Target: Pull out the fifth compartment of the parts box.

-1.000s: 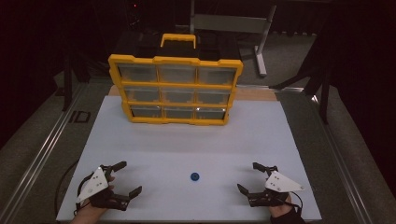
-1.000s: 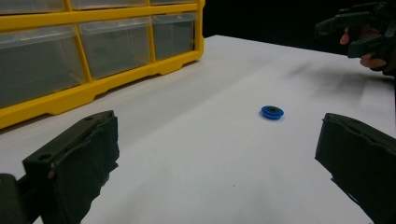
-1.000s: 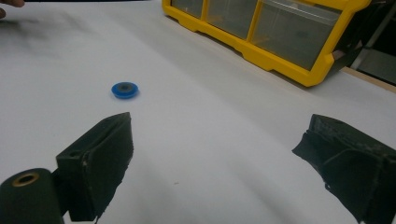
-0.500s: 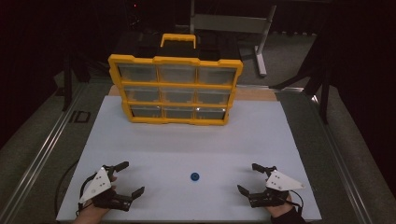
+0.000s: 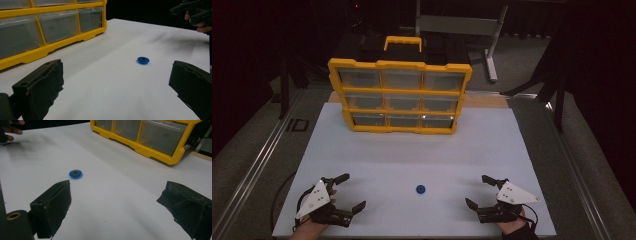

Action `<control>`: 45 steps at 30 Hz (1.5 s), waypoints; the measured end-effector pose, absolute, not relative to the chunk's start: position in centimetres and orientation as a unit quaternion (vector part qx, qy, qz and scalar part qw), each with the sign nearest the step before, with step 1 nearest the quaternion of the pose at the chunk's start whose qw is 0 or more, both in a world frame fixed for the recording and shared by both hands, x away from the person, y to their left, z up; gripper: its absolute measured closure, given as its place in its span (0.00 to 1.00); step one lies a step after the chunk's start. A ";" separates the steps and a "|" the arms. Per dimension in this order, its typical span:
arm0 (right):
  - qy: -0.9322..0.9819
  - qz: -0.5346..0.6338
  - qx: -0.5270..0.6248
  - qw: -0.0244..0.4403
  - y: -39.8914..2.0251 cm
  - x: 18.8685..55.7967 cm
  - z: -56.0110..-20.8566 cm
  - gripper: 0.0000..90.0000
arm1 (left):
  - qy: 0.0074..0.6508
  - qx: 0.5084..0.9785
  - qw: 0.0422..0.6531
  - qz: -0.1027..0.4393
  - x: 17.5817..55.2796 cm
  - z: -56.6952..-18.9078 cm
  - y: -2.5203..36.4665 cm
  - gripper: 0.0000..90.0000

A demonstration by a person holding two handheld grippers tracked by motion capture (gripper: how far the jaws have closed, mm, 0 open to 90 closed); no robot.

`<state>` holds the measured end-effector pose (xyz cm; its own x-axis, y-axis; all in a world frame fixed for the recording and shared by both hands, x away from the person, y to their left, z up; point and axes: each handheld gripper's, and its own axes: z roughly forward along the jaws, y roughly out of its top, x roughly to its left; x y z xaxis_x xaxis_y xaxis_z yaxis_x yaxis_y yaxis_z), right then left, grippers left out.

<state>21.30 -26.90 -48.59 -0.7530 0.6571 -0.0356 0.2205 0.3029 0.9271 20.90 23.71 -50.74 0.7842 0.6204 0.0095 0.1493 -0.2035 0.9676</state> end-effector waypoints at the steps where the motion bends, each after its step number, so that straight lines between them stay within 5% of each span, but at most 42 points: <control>1: 0.779 0.519 0.282 0.210 -26.9 21.3 -48.6 0.09 | 0.257 0.748 0.577 0.205 20.9 -50.7 23.7 0.00; 45: 0.769 0.512 0.169 0.344 -23.3 24.3 -36.0 0.10 | 0.249 0.742 0.590 0.197 20.8 -50.7 23.6 0.00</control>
<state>24.32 -23.31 -36.02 -0.7067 0.6120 -0.3551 -0.0921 0.4180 0.9037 20.84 23.64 -50.66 0.7986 0.6018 -0.0005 0.1360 -0.1796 0.9743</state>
